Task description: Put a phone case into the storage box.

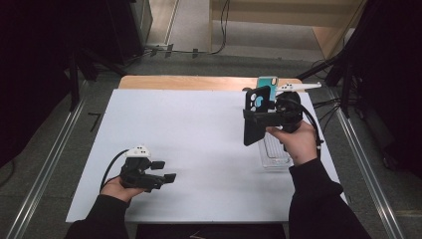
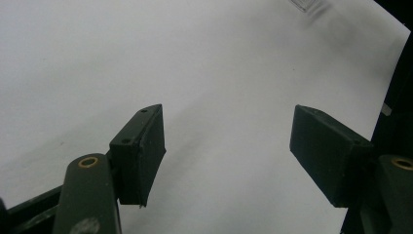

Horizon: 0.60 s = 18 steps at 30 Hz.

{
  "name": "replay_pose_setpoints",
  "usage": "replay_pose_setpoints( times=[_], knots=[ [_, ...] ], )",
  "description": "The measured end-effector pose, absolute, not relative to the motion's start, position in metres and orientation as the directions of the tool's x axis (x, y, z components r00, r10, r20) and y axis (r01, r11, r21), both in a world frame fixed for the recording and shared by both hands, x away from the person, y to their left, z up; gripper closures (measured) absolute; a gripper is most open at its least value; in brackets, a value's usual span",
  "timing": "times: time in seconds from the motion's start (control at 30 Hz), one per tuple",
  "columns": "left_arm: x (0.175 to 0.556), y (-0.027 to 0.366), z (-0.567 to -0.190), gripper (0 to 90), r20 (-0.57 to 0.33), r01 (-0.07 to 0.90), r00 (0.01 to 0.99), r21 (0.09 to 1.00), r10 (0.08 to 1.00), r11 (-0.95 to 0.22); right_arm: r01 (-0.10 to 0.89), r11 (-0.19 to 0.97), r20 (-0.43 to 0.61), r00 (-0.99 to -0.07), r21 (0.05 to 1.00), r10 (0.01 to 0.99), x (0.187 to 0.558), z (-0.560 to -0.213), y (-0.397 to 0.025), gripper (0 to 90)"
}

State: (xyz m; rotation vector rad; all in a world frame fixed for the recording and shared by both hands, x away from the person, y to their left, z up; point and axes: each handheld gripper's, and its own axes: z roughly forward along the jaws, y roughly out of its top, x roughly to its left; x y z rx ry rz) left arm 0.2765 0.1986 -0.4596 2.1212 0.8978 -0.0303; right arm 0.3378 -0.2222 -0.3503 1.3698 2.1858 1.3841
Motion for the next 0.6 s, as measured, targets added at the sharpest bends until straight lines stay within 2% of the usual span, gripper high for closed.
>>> replay_pose_setpoints(
  times=[0.6],
  knots=[
    [0.276, 0.201, -0.46, 29.0, -0.319, 0.615, 0.738, 0.679, 0.594, -0.4, 0.584, 0.03, 0.271, -0.42, 0.811, 0.866, 0.366, -0.348, -0.261, 13.2]
  ],
)
